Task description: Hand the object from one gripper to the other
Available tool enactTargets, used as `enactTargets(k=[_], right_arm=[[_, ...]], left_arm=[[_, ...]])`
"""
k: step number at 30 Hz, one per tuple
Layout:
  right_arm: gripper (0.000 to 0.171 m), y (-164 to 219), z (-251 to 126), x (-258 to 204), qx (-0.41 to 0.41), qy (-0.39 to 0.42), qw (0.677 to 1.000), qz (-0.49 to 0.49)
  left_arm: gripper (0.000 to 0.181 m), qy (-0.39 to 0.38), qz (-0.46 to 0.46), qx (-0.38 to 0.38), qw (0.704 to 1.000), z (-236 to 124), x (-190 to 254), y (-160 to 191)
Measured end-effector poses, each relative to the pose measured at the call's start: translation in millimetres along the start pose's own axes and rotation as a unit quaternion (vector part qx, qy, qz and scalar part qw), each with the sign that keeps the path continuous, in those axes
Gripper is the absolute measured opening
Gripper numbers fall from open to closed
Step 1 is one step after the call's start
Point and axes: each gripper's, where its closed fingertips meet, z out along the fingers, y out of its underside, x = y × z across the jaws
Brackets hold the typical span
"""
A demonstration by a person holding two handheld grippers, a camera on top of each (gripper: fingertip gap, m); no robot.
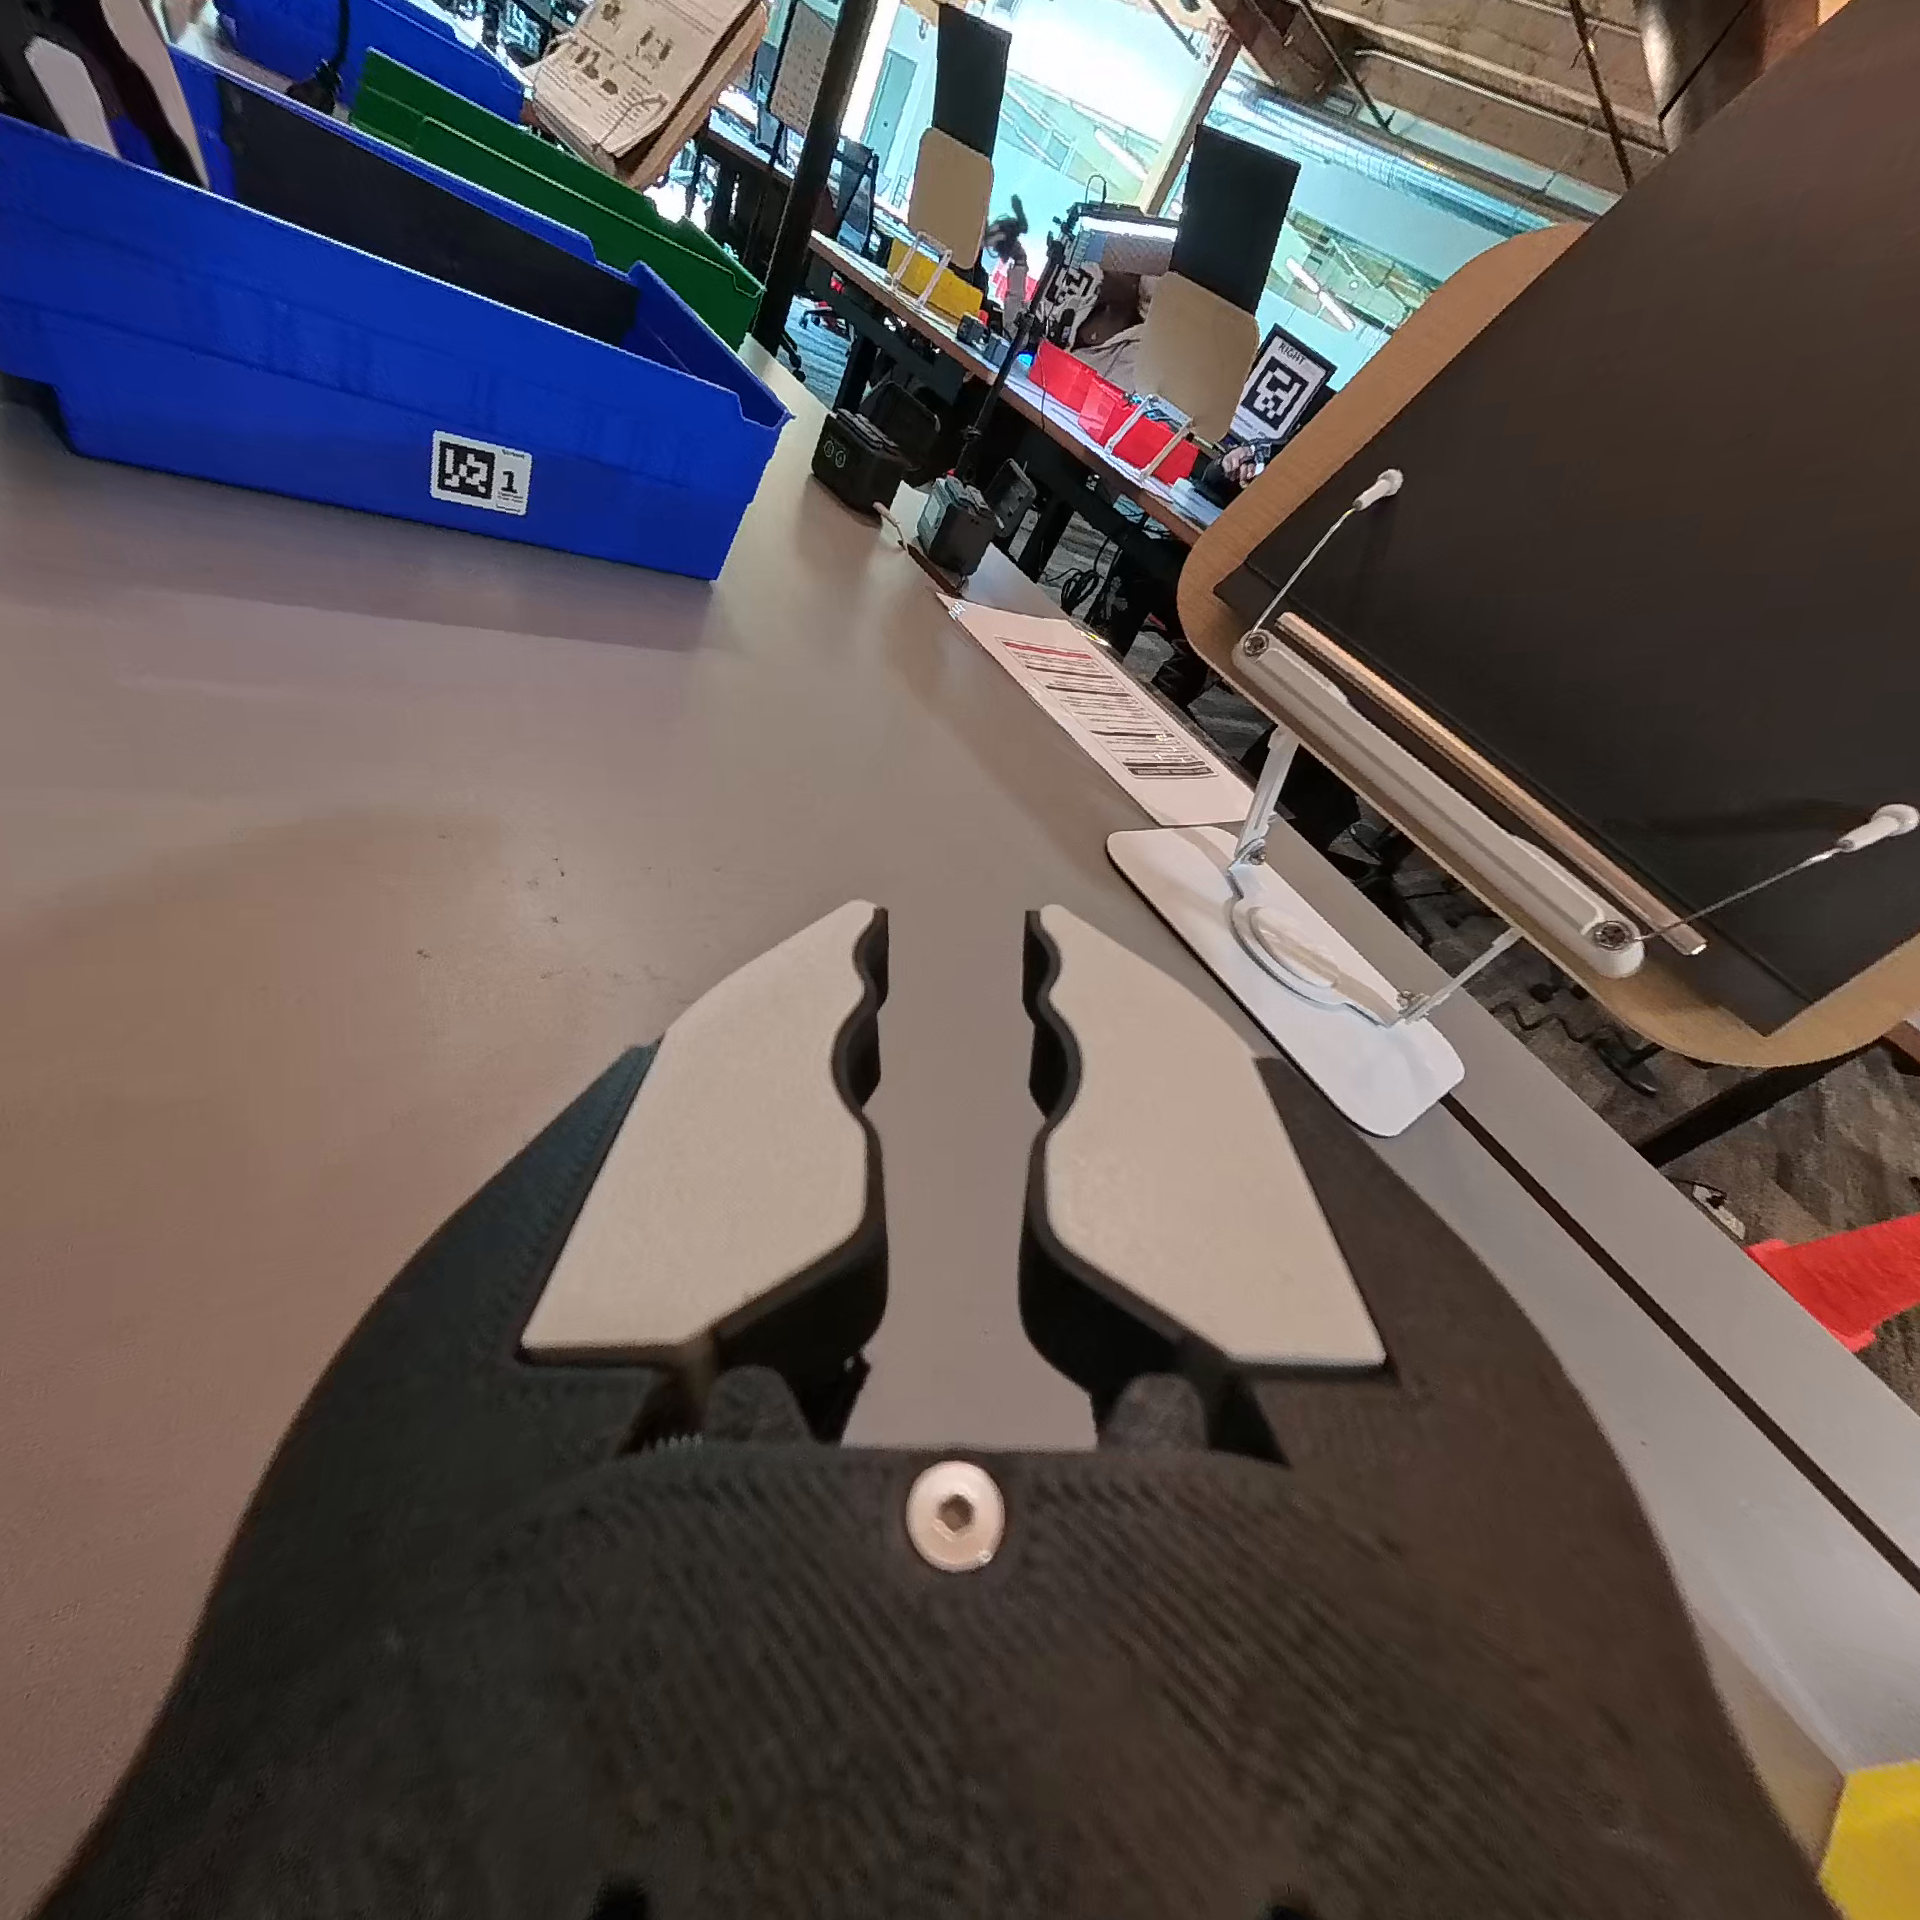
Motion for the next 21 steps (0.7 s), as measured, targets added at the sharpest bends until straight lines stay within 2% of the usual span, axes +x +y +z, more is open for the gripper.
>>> enactTargets(k=[5,16,21], right_arm=[[0.025,0.2,0.4,-0.8,-0.001,-0.001,1.000,-0.002],[0.025,0.3,-0.1,0.1,-0.001,0.002,1.000,-0.008],[0.024,-0.4,-0.3,-0.6,0.000,0.002,1.000,-0.011]], left_arm=[[0.038,0.003,0.003,-0.012,1.000,0.1,1.3,4.0],[0.041,0.020,-0.002,-0.029,0.999,-13.4,5.0,13.3],[0.029,0.029,-0.003,-0.039,0.999,-1.8,7.1,15.2]])
